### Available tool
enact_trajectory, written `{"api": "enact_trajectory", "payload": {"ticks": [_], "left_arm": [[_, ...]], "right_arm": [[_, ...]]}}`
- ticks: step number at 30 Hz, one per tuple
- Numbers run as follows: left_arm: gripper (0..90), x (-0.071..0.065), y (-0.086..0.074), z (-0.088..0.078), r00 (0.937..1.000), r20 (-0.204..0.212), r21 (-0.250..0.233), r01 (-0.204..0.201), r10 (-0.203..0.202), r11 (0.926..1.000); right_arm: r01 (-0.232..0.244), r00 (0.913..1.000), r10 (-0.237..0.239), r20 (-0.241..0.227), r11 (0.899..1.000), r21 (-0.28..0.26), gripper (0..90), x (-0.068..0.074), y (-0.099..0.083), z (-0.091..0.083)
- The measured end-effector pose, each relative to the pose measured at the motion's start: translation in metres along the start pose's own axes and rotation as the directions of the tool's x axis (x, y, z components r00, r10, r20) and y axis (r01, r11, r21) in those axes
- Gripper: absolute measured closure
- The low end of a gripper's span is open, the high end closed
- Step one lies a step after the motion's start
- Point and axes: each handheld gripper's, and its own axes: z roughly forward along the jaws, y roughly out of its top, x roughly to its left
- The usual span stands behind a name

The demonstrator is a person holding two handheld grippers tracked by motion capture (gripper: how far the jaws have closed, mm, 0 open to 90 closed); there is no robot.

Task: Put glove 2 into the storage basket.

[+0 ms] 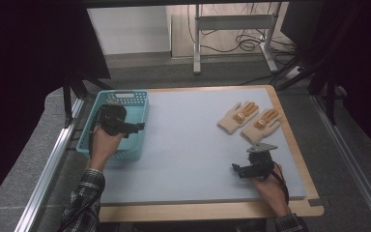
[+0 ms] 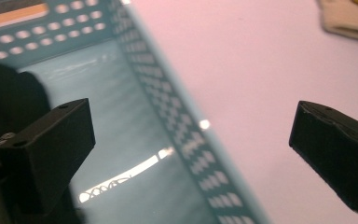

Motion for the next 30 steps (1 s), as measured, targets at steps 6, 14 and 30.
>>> {"api": "enact_trajectory", "payload": {"ticks": [6, 14, 30], "left_arm": [[0.6, -0.028, -0.003, -0.003, 0.9977, 0.049, -0.022, -0.047, 0.048, 0.9986], [0.6, -0.07, -0.017, -0.005, 0.9873, 0.107, -0.053, -0.112, 0.117, 0.9923], [0.3, -0.125, -0.076, 0.031, 0.9666, 0.127, -0.044, -0.218, 0.222, 0.9749]], "right_arm": [[0.001, 1.0, -0.001, 0.0, 1.0, 0.0, 6.8, 0.0, 0.0, 0.0], [-0.001, 1.0, 0.001, 0.0, 1.0, 0.001, 6.8, 0.0, 0.0, 0.0], [0.001, 1.0, -0.001, 0.001, 1.0, 0.005, 6.8, 0.0, 0.0, 0.0]]}}
